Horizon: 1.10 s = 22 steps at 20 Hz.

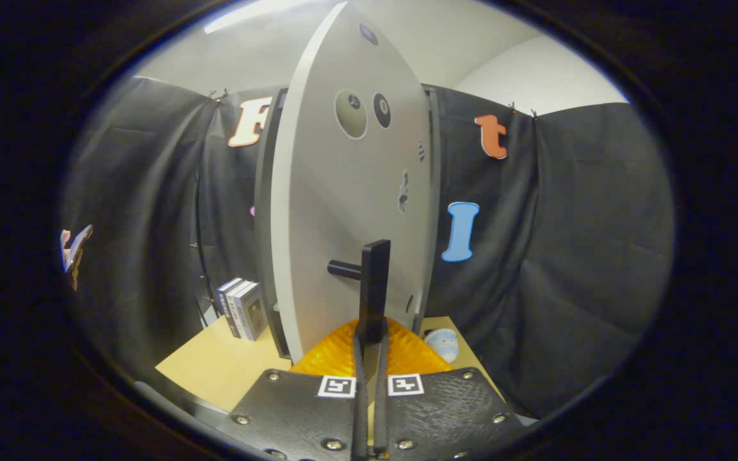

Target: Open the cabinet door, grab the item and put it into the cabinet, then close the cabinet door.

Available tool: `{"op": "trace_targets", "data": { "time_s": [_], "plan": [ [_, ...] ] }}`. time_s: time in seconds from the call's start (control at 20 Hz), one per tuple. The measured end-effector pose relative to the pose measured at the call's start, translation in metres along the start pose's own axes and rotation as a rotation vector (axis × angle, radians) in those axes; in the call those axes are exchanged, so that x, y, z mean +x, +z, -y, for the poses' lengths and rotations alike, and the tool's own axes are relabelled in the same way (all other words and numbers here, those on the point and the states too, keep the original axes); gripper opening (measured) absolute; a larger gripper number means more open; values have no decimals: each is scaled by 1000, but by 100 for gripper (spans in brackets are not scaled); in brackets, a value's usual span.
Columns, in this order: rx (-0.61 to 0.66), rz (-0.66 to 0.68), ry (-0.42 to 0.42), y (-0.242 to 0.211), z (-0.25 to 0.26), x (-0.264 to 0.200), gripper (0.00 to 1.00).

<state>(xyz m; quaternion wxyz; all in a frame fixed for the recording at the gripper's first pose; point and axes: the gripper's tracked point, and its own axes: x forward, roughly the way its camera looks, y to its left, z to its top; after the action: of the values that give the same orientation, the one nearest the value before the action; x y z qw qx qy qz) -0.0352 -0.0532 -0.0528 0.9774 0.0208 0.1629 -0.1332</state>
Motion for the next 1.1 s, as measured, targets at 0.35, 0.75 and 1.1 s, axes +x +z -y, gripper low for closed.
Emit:
{"op": "trace_targets", "data": {
  "time_s": [0.35, 0.75, 1.1],
  "plan": [
    [-54, -14, -124, -1, 31, -8, 4],
    [9, -14, -142, -4, 32, -8, 3],
    [46, -5, -172, -4, 33, -9, 3]
  ]
}}
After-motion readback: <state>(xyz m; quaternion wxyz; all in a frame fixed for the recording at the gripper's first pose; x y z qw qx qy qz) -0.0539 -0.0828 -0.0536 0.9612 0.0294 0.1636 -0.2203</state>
